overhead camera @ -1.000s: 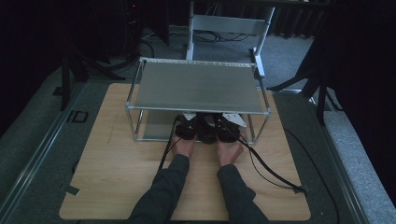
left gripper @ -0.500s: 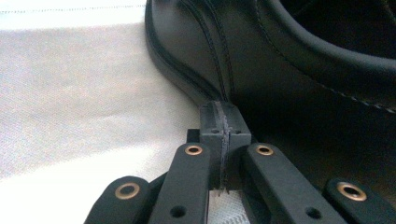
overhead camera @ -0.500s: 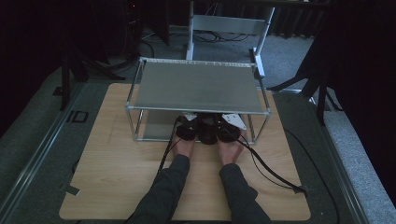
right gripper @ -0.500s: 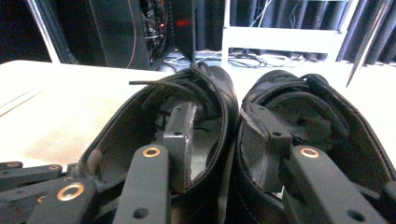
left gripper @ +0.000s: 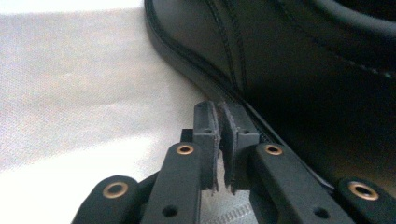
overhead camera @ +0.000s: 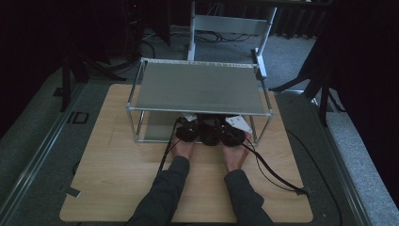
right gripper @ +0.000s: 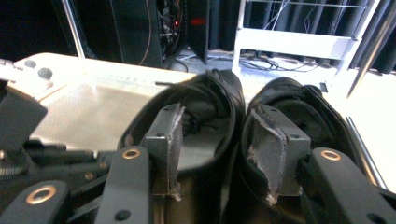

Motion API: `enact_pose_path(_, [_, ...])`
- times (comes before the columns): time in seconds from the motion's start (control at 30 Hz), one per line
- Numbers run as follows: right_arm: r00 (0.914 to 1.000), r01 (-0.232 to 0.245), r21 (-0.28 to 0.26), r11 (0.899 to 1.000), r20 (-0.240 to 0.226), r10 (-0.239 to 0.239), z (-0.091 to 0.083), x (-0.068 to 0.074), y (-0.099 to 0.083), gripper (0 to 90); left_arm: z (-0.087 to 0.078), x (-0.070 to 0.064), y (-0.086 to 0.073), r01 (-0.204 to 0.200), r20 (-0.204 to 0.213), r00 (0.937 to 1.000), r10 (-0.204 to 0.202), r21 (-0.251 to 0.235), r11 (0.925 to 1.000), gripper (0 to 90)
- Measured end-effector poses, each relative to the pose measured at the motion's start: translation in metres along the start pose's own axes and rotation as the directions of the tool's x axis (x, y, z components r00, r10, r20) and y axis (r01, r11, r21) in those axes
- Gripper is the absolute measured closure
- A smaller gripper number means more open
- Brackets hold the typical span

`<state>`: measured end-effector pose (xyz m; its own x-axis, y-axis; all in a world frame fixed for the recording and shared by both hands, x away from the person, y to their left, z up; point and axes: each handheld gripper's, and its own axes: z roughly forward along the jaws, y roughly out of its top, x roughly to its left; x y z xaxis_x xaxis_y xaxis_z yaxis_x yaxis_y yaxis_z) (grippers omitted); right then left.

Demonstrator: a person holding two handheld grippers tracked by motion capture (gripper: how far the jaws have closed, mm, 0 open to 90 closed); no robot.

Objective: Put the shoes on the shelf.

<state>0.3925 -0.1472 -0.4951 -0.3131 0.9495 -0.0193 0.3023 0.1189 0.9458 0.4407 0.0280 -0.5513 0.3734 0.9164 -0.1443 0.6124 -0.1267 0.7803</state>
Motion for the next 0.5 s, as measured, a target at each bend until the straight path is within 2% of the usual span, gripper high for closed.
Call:
enact_pose_path(0.07, [0.9998, 0.011, 0.010, 1.000, 0.017, -0.011, -0.006, -0.002, -0.001, 50.6, -0.002, 0.001, 0.000, 0.001, 0.006, 1.0000, -0.001, -0.006, 1.0000, 83.4])
enact_pose_path(0.23, [0.9993, 0.032, 0.025, 0.999, 0.018, -0.032, -0.024, -0.011, -0.009, 49.8, -0.011, 0.008, 0.001, 0.015, 0.017, 0.9998, -0.015, -0.013, 0.9998, 81.1])
enact_pose_path(0.37, [0.9987, 0.009, 0.036, 0.999, 0.050, -0.010, -0.039, -0.024, -0.019, 49.8, -0.020, 0.015, -0.003, 0.030, 0.019, 0.9994, -0.030, -0.016, 0.9994, 79.9])
enact_pose_path(0.5, [0.9983, -0.030, 0.061, 0.998, 0.051, 0.026, -0.051, -0.036, -0.027, 48.7, -0.031, 0.019, -0.008, 0.021, 0.034, 0.9992, -0.020, -0.024, 0.9995, 78.5])
